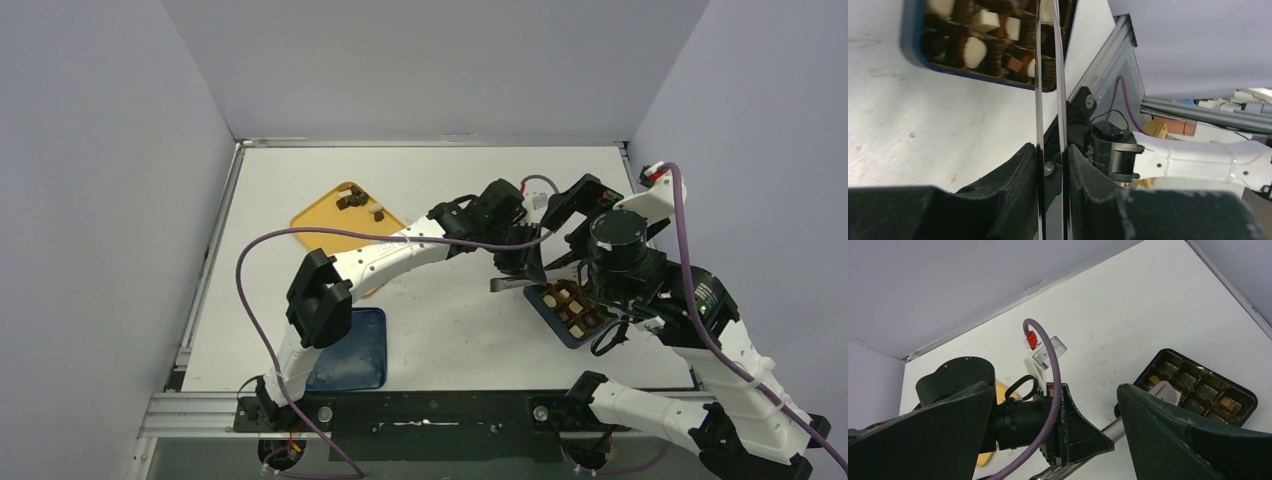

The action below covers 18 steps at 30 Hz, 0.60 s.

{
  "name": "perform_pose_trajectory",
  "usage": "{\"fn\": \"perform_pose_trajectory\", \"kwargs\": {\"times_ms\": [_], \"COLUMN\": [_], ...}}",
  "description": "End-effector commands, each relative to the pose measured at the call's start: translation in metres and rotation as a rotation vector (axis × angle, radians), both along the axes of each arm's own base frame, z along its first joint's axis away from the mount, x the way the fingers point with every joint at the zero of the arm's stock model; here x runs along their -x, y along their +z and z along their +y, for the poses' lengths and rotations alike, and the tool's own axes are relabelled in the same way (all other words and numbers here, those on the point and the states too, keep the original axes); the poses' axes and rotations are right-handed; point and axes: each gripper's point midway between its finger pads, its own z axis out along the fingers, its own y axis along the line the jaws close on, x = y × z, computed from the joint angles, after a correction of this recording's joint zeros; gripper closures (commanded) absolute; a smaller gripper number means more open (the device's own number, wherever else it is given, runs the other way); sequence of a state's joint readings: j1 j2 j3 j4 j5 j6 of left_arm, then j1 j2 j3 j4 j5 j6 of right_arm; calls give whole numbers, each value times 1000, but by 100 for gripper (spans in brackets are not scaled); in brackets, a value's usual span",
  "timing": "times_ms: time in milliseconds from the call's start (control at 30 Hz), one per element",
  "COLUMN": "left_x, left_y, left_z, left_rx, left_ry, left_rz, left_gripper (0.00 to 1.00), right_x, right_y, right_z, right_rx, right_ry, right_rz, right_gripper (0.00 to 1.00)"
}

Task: Pack the chocolate
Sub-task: Place the fake chocolate in the packing box.

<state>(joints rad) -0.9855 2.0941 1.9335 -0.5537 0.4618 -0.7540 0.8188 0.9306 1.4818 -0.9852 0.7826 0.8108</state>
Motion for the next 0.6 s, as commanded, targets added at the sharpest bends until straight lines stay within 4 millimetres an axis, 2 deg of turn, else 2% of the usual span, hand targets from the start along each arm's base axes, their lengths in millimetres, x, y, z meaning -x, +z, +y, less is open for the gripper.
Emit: {"fn": "perform_pose_trajectory", "kwargs": {"times_ms": [0,333,567], "left_x": [13,29,34], "left_y": [39,23,3], "left_z": [-29,-52,-60], "left_rx": [135,133,102], "left_ry": [-96,-166,-165], "left_rz": [-67,-40,-16], "left_gripper": [80,79,78], "right_x": [2,5,9], "right_y": [5,13,13], "right_z": [-11,-19,-24], "right_rx": [-16,-27,-40], "right_ry": [-48,-74,-85], "right_rz": [-17,-41,-42], "right_gripper": [0,0,0]}}
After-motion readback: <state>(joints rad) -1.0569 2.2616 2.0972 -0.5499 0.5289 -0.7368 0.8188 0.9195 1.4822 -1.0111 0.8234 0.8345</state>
